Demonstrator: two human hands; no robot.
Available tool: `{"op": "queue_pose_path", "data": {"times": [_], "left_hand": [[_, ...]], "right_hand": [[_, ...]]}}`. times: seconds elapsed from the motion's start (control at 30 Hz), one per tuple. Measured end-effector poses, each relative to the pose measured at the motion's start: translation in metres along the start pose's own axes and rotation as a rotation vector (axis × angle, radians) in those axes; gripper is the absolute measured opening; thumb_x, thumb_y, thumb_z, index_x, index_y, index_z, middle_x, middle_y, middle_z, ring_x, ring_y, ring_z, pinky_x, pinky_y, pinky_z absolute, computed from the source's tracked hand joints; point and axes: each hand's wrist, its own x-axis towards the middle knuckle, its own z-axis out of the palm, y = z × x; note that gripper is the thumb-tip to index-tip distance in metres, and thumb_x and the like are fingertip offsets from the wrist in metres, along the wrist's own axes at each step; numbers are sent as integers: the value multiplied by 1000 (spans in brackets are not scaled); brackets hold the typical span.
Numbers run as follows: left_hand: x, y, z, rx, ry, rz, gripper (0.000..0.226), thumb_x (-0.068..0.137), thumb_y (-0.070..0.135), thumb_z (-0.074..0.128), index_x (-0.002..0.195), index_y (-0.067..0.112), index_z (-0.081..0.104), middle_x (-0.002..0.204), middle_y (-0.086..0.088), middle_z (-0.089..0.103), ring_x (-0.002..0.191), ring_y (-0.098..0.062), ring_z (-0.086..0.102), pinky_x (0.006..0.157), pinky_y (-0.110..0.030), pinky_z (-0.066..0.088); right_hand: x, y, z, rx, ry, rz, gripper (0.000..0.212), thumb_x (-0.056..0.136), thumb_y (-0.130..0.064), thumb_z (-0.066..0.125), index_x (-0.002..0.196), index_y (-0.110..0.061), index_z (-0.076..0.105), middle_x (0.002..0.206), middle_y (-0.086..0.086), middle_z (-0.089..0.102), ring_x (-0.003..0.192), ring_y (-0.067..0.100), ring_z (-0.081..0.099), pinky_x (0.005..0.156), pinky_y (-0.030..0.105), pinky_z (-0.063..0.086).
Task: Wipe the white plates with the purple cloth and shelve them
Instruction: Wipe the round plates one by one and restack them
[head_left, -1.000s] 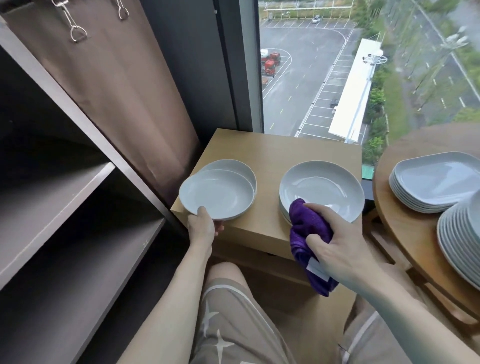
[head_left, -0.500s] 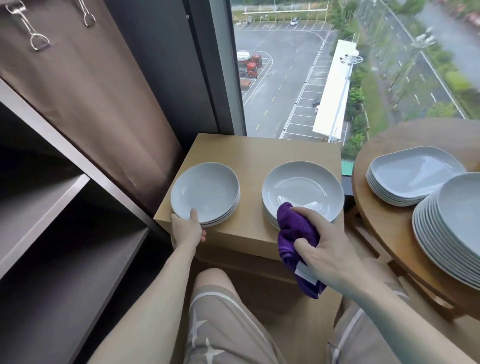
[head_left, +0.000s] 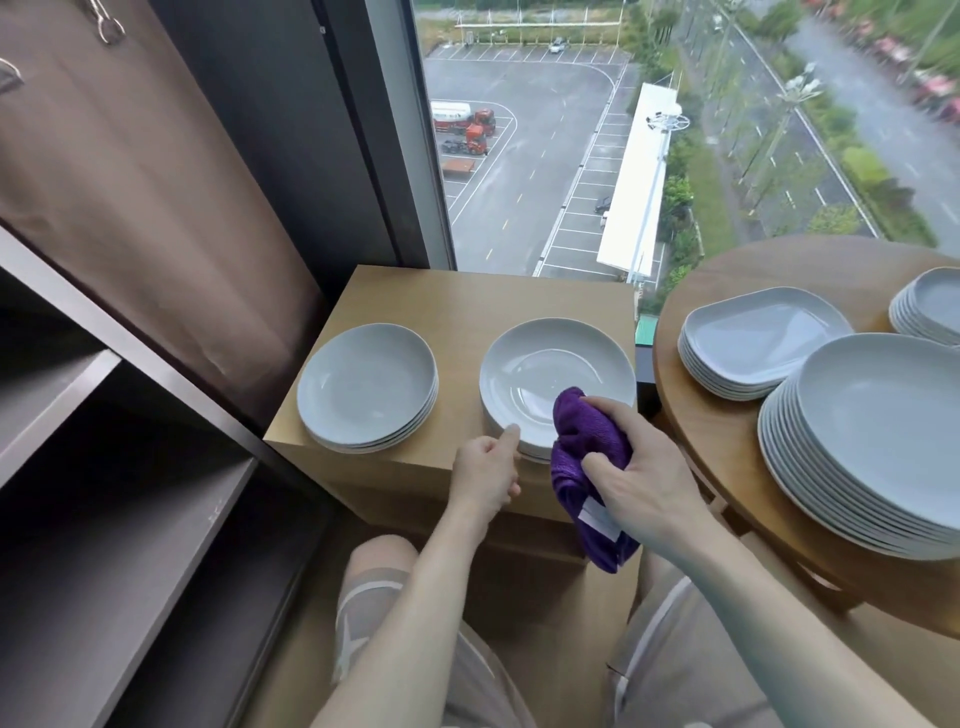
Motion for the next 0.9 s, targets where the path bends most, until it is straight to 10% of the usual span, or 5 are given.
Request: {"op": "queue_pose_path", "data": {"times": [0.2,0.63,0.9], "left_hand": [[14,10,22,33,93,-60,42,101,37,57,73,7,67,61,-3,66,50,-18,63,71,-39,60],[11,24,23,-66,135,-232,33,93,27,64,113,1,67,95,-12,73,56,-17,65,41,-19,44],[5,35,19,-79,115,-191,16,93,19,62,87,6,67,75,-5,66,65,-16,62,52,-25,49]], "right_hand": [[-10,12,-11,11,22,23,51,85,-10,60,123,-44,61,97,-17,70,88,2,62,75,17,46],[-24,25,-22,47,16,73,51,85,-11,61,123,-45,62,97,-15,73,87,4,65,78,25,52],[-32,29,-24,33,28,77,50,84,-18,62,124,-48,60,98,-19,72,89,7,66,84,37,57]]}}
